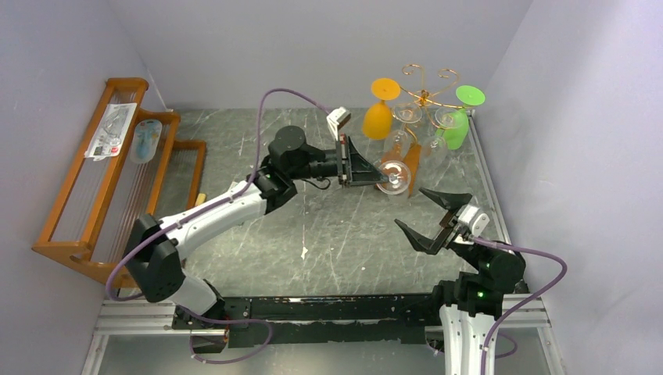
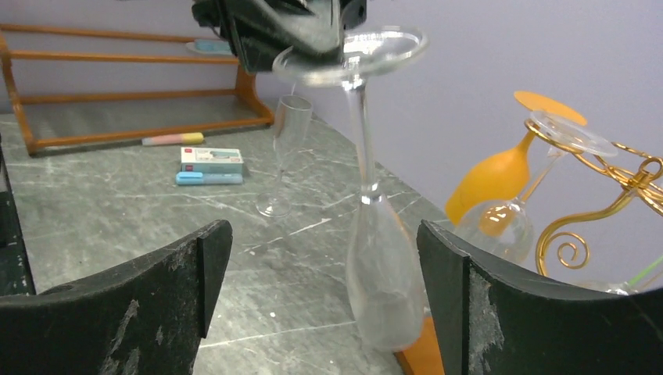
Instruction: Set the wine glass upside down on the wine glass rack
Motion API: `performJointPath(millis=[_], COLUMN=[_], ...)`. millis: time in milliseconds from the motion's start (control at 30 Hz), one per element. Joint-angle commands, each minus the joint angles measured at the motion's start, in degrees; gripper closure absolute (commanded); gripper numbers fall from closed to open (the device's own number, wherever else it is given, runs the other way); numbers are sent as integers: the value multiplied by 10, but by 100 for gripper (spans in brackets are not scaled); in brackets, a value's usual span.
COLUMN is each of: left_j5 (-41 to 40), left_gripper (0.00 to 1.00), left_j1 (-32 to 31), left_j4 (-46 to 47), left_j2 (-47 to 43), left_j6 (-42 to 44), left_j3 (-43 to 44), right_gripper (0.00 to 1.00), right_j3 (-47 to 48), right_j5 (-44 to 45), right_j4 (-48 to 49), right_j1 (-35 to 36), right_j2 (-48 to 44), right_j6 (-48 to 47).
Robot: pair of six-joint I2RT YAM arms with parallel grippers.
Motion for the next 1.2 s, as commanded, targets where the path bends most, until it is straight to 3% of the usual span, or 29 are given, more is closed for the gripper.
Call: performJointPath(millis=[0,267,467,633,900,1167], left_j5=[-6,-36,-37,-34,-85,-97], left_gripper=[95,95,95,95,95,95], left_j1=[34,166,245,258,252,227], left_j4=[-84,-208,-250,-281,-340,-234], left_j2=[-42,-68,3,117,312,386], left_j6=[48,109,133,129,125,35], left_j3=[0,21,139,285,539,565], right_gripper=[8,4,1,6,9,11], right_j3=[18,58,108,174,207,241], right_j5=[-15,83,204,288,380,430], right_j4=[4,-22,-56,-149,-216,-289], right_j1=[4,4,3,3,3,3], right_j2=[-1,-5,27,65,8,-40], right_j6=[13,49,195,314,351,324])
